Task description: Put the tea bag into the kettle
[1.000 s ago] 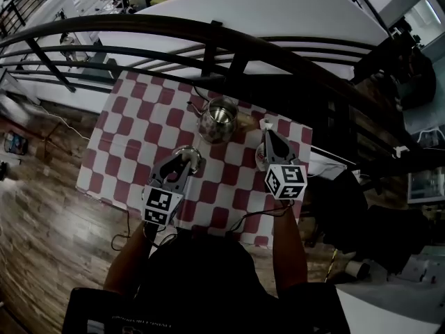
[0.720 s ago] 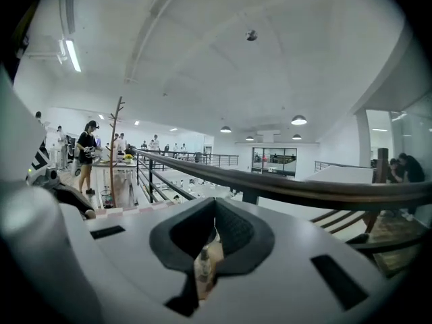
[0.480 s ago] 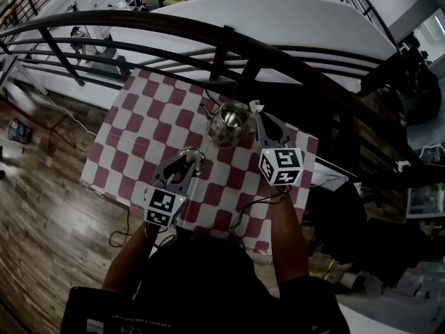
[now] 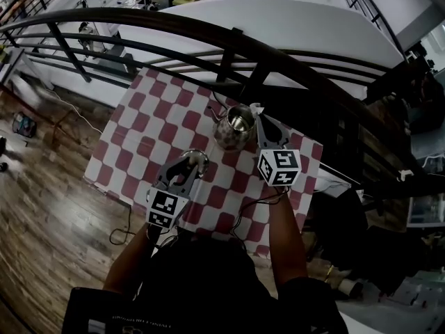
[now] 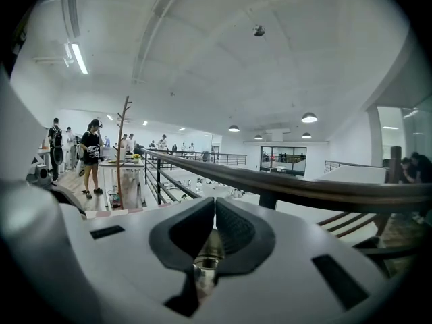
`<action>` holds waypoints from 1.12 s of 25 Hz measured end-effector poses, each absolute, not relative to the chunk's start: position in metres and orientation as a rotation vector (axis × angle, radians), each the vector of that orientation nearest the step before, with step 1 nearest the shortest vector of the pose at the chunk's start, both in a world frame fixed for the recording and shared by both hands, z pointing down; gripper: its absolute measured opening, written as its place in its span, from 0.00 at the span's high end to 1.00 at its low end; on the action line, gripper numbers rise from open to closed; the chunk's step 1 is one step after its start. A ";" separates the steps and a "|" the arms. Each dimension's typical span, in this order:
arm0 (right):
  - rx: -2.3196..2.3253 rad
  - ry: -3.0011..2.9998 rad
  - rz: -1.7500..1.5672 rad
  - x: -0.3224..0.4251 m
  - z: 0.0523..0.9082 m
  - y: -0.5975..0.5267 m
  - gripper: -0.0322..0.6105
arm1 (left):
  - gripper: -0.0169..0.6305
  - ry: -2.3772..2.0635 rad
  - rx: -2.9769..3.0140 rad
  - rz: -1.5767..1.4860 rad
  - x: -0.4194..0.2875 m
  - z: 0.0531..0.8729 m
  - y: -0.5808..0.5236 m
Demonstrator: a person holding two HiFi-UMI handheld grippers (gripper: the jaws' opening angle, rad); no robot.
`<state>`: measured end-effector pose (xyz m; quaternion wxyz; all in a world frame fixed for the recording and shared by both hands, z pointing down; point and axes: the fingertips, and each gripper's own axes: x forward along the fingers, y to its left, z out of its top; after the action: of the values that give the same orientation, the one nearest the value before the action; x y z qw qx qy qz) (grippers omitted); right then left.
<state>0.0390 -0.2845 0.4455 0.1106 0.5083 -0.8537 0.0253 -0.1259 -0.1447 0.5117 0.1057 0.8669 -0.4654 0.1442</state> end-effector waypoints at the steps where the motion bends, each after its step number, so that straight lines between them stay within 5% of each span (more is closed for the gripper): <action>1: 1.497 -2.509 0.083 0.039 0.446 -0.287 0.92 | 0.83 -1.372 2.553 0.425 -0.125 0.512 -0.145; 2: 1.495 -2.516 0.101 0.038 0.447 -0.289 0.87 | 0.83 -1.373 2.553 0.425 -0.125 0.512 -0.145; 3: 1.487 -2.526 0.129 0.037 0.448 -0.291 0.68 | 0.83 -1.373 2.553 0.426 -0.124 0.512 -0.145; 4: 1.480 -2.537 0.157 0.037 0.448 -0.292 0.59 | 0.83 -1.373 2.553 0.425 -0.124 0.512 -0.145; 28: 1.553 -2.518 0.232 0.068 0.458 -0.279 0.58 | 0.83 -1.356 2.580 0.451 -0.112 0.509 -0.145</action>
<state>0.0682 -0.2791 0.4582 0.0869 0.5212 -0.8454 0.0779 -0.1119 -0.1453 0.5095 0.0958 0.8708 -0.4575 0.1523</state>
